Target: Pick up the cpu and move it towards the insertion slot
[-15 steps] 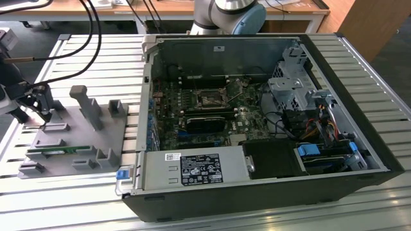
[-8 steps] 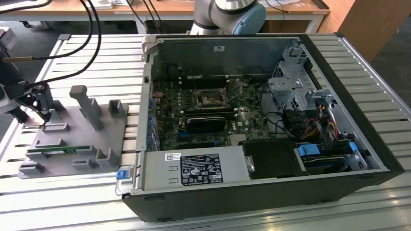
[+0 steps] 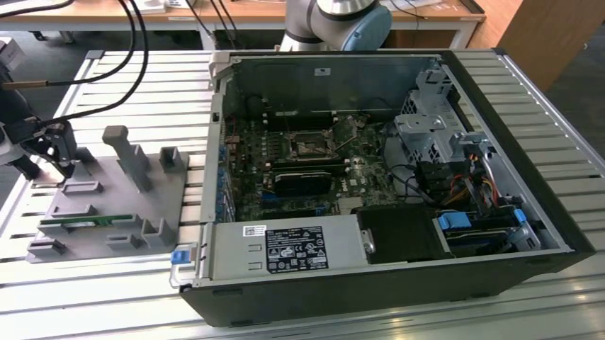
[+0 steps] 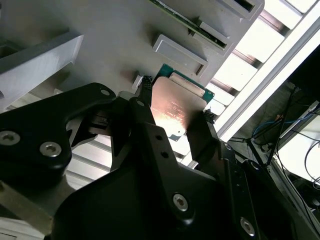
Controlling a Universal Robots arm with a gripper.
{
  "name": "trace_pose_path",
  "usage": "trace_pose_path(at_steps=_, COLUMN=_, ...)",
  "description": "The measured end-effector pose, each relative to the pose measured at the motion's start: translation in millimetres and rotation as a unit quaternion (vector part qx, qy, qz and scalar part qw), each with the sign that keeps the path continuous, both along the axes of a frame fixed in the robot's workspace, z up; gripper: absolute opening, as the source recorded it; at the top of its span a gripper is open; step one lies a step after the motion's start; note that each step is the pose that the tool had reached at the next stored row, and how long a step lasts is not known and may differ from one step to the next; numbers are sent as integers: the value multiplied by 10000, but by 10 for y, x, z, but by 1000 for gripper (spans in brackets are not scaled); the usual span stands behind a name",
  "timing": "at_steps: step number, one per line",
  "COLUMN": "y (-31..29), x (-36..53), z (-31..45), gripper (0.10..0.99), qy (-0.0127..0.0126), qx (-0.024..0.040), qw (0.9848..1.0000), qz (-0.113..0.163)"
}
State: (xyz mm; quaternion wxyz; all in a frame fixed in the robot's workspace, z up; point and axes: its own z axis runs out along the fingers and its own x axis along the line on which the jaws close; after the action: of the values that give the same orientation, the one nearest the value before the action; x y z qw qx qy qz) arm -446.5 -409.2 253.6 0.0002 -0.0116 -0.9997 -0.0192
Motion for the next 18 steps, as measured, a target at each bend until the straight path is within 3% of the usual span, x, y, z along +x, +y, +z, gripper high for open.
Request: trace_pose_path(at_steps=18, y=1, x=0, z=89, gripper=529, qy=-1, qx=0, qw=10000, qz=0)
